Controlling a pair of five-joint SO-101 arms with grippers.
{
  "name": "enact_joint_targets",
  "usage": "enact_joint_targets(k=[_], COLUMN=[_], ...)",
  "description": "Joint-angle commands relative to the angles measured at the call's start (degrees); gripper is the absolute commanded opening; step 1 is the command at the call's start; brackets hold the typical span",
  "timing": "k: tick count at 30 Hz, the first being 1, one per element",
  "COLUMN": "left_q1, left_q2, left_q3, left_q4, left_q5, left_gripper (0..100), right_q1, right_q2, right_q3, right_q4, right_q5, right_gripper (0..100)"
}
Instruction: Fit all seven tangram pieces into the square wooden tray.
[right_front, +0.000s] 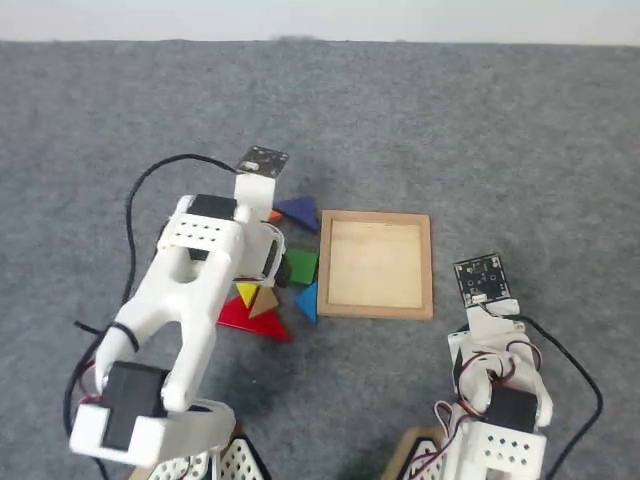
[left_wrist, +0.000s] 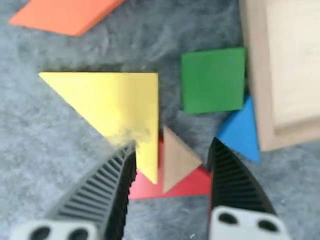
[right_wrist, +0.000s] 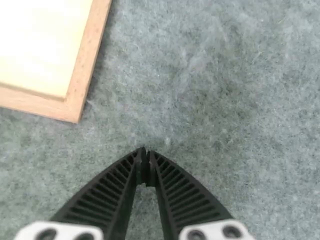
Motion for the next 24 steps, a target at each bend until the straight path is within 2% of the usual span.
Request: enact_joint_targets(k=[1, 6, 10, 18, 24], left_q1=[-4.75, -9.05, -8.79, -8.7, -8.18], left_q2=[-3.25, -3.16, -0.09, 15.38, 19.96], left_q3=[-2.24, -4.18, -4.62, -9.1, -10.77], left_q4=[-1.76, -2.11, -2.2, -4.22, -4.13], left_q5=[3.69, 6.68, 6.51, 6.33, 5.36], left_gripper=[22, 22, 22, 22, 22], right_q1=[0.84, 0.84, 0.84, 0.84, 0.75], right_q2=[-0.84, -0.84, -0.84, -0.84, -0.84], right_q3=[1.05, 1.05, 1.05, 1.05, 1.05], right_q4=[-0.31, -0.31, -0.31, -0.31, -0.31], right_q5=[0.88, 0.88, 0.88, 0.88, 0.88], right_gripper=[0.9, 0.9, 0.9, 0.8, 0.8])
